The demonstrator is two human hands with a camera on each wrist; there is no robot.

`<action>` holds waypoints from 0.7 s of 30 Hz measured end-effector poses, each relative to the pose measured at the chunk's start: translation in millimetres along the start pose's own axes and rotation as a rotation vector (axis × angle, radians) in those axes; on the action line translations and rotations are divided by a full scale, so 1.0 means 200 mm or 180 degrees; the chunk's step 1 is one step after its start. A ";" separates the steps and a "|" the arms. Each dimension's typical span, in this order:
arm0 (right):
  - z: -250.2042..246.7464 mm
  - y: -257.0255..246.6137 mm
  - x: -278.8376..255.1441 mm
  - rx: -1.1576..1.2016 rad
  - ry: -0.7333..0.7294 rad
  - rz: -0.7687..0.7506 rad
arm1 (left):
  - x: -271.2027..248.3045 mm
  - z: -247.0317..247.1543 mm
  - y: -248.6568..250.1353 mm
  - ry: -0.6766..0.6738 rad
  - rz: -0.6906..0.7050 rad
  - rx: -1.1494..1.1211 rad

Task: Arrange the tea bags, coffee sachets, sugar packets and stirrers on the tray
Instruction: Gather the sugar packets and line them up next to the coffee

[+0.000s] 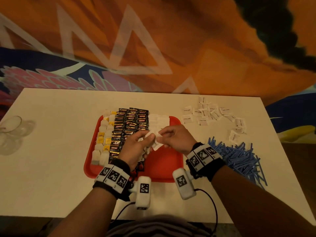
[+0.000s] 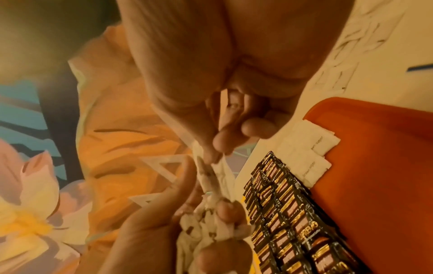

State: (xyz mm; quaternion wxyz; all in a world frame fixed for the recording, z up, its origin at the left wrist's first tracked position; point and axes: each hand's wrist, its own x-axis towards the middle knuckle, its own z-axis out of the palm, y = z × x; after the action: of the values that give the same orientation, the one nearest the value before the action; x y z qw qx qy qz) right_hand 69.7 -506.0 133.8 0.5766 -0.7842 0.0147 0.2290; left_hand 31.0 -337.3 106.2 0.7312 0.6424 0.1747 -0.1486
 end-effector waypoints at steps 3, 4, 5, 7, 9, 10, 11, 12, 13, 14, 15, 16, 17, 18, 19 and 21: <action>0.00 0.01 0.01 -0.0135 0.0209 -0.0049 | 0.01 -0.02 -0.01 0.0135 -0.0046 -0.0018; 0.00 0.02 0.02 -0.0075 0.0423 -0.0083 | 0.01 -0.02 -0.01 0.0180 -0.0072 -0.0067; 0.01 0.02 0.02 0.0058 0.0676 -0.0084 | 0.01 -0.02 -0.01 0.0220 -0.0092 -0.0147; 0.03 0.05 0.02 0.0471 0.1081 0.0008 | 0.01 -0.01 -0.01 0.0274 -0.0137 -0.0397; 0.07 0.07 0.01 0.0827 0.0950 0.0202 | 0.01 0.01 -0.01 0.0296 -0.0195 -0.0656; 0.09 0.08 0.01 0.0915 0.0683 0.0282 | 0.01 0.02 -0.01 0.0313 -0.0224 -0.0710; 0.11 0.09 0.00 0.0956 0.0404 0.0306 | 0.01 0.02 -0.02 0.0338 -0.0253 -0.0711; 0.12 0.11 0.00 0.0957 0.0214 0.0270 | 0.01 0.02 -0.03 0.0369 -0.0282 -0.0683; 0.13 0.12 0.00 0.0923 0.0166 0.0209 | 0.01 0.02 -0.03 0.0388 -0.0303 -0.0640; 0.13 0.13 0.01 0.0888 0.0214 0.0165 | 0.01 0.01 -0.04 0.0387 -0.0302 -0.0579; 0.13 0.14 0.02 0.0857 0.0293 0.0143 | 0.01 0.01 -0.05 0.0364 -0.0264 -0.0489; 0.12 0.15 0.03 0.0836 0.0352 0.0130 | 0.01 0.00 -0.05 0.0334 -0.0188 -0.0354; 0.12 0.16 0.03 0.0822 0.0381 0.0123 | 0.02 -0.01 -0.06 0.0302 -0.0097 -0.0184; 0.11 0.16 0.04 0.0825 0.0393 0.0120 | 0.02 -0.01 -0.05 0.0275 -0.0014 -0.0019; 0.11 0.16 0.05 0.0833 0.0417 0.0121 | 0.03 -0.02 -0.05 0.0267 0.0049 0.0109; 0.12 0.17 0.06 0.0910 0.0526 0.0104 | 0.04 -0.02 -0.04 0.0308 0.0096 0.0222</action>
State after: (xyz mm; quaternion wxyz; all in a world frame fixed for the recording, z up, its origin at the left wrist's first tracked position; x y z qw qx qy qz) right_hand 63.3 -493.0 93.7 0.6753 -0.7100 0.1073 0.1687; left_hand 34.7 -335.0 94.1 0.7012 0.6766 0.1949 -0.1124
